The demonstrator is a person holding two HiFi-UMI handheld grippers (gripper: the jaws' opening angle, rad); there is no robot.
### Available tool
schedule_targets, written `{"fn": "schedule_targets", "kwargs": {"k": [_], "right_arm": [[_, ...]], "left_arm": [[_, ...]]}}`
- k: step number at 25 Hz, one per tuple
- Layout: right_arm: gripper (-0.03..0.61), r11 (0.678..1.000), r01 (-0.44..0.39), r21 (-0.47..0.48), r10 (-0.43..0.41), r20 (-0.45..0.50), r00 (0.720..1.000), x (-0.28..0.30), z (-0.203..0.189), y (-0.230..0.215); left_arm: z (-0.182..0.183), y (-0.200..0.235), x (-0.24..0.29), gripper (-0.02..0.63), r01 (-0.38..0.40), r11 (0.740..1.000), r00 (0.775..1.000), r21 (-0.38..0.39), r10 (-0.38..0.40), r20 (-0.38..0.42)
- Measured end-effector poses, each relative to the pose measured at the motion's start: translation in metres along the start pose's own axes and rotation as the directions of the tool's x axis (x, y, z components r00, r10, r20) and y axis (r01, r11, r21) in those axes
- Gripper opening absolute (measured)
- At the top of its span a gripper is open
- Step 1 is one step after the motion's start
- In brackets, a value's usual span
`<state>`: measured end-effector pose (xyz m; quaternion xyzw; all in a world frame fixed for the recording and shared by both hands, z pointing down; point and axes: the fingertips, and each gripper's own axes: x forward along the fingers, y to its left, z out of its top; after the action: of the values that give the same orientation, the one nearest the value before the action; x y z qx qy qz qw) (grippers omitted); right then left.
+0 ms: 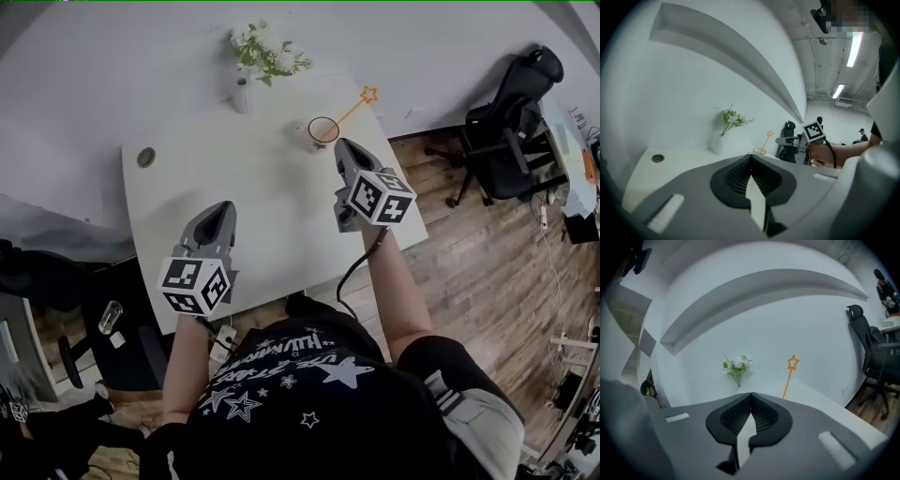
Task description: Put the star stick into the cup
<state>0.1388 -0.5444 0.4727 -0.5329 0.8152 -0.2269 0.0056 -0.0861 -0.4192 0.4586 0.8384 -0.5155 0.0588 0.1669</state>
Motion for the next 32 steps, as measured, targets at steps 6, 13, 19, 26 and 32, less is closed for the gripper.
{"fn": "schedule_targets", "kwargs": {"k": [6,13,19,26,32], "right_arm": [[0.014,0.999,-0.017,-0.043,0.018,0.007,1.0,-0.032,-0.005,0.043],[0.014,0.997,-0.027,-0.07,0.029,0.025,0.999,-0.071,-0.011,0.081],[0.014,0.996,-0.03,-0.084,0.032,0.021,0.999,-0.105,-0.024,0.11],[0.014,0.993,-0.044,-0.11,0.045,0.008,0.999,-0.145,-0.045,0.143],[0.014,0.991,-0.055,-0.118,0.056,0.003,0.998,-0.177,-0.064,0.171]], "left_arm": [[0.001,0.001,-0.038,0.003,0.009,1.0,1.0,0.006,-0.009,0.026],[0.0,-0.004,-0.083,0.003,0.022,1.0,0.998,0.011,-0.022,0.054],[-0.004,-0.012,-0.122,0.003,0.031,0.999,0.997,0.016,-0.032,0.072],[-0.016,-0.021,-0.168,0.003,0.039,0.999,0.996,0.012,-0.04,0.08],[-0.03,-0.028,-0.205,0.003,0.043,0.999,0.996,0.005,-0.044,0.077]]}}
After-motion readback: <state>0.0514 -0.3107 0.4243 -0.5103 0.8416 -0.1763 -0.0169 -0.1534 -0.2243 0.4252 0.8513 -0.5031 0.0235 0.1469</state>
